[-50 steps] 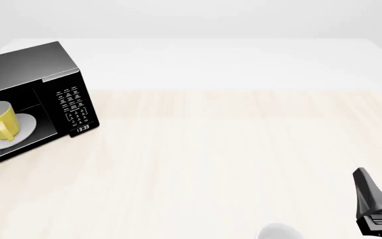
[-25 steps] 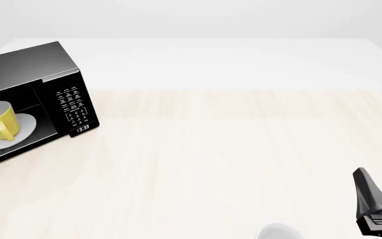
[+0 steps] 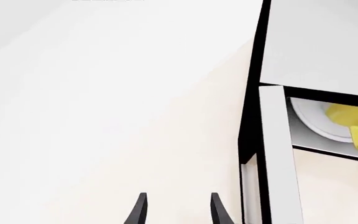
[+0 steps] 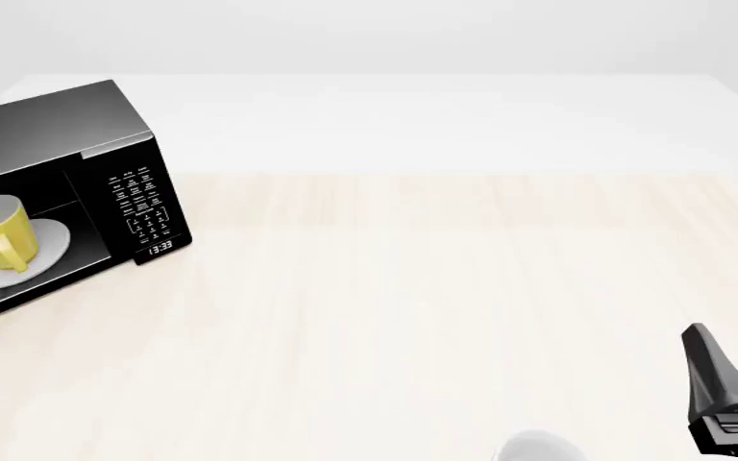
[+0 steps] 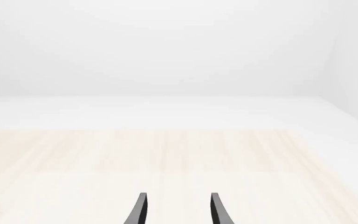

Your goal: Put the yellow and white mug in the microwave and close it.

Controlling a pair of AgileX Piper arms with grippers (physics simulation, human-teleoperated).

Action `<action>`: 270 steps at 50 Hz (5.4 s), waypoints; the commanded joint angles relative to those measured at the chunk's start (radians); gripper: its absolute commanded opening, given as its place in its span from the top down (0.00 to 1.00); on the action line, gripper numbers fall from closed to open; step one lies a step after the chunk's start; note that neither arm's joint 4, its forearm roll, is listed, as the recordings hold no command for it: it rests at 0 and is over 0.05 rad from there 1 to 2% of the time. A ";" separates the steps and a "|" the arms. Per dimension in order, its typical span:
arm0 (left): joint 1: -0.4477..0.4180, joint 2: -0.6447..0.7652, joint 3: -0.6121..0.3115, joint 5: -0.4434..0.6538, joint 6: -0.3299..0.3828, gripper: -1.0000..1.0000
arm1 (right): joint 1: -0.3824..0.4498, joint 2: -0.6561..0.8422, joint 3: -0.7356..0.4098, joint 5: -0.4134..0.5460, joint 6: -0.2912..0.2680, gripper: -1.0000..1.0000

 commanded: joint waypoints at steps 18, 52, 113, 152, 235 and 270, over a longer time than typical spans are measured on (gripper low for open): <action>-0.121 0.019 0.020 -0.010 -0.066 0.00 | 0.000 -0.002 0.001 0.000 0.000 0.00; -0.247 -0.003 0.041 -0.037 -0.093 0.00 | 0.000 -0.002 0.001 0.000 0.000 0.00; -0.395 0.061 0.015 -0.165 -0.128 0.00 | 0.000 -0.002 0.001 0.000 0.000 0.00; -0.426 0.209 -0.070 -0.226 -0.133 0.00 | 0.000 -0.002 0.001 0.000 0.000 0.00; -0.505 0.051 -0.041 -0.119 -0.261 0.00 | 0.000 -0.002 0.001 0.000 0.000 0.00; -0.521 -0.278 0.022 0.047 -0.234 0.00 | 0.000 -0.002 0.001 0.000 0.000 0.00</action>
